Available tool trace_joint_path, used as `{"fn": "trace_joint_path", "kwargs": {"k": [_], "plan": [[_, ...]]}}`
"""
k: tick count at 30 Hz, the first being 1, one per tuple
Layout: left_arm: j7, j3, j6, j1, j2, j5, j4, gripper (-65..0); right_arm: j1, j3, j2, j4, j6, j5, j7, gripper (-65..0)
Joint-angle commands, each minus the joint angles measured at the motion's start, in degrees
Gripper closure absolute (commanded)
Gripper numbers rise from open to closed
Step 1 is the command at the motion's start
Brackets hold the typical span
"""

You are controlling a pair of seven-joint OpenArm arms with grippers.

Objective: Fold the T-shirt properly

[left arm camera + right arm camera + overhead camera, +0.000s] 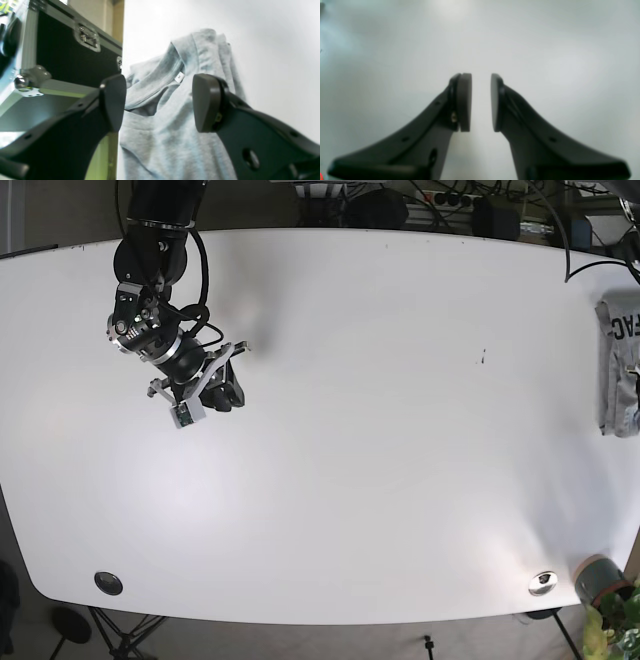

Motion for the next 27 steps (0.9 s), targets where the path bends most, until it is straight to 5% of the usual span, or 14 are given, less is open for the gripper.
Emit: {"fn": "trace_joint_path", "kwargs": {"k": [1, 11, 18, 22, 27], "plan": [[2.3, 0.0, -0.1, -1.4, 0.5, -0.4, 2.1, -38.1, 0.9, 0.1, 0.3, 1.3, 0.31, 1.1, 1.5, -12.0], [3.5, -0.3, -0.1, -3.6, 10.7, -0.4, 11.6, -38.1, 1.2, -0.1, 1.1, 2.9, 0.22, 0.5, 1.6, -12.0], [3.2, -1.5, 0.2, -3.2, 19.6, -0.4, 19.9, -37.9, 3.6, -0.2, 1.7, 2.7, 0.22, -7.4, 2.3, -12.0], [3.2, -1.7, 0.4, -1.4, 25.9, 1.1, 26.0, -37.9, 4.2, -0.2, 1.6, 2.6, 0.22, -13.5, 8.4, -12.0], [0.7, -1.7, 6.5, 1.7, 35.1, 8.3, 33.1, -37.9, 2.5, 0.4, 1.9, 1.7, 0.13, -19.8, 20.5, -12.0]]}}
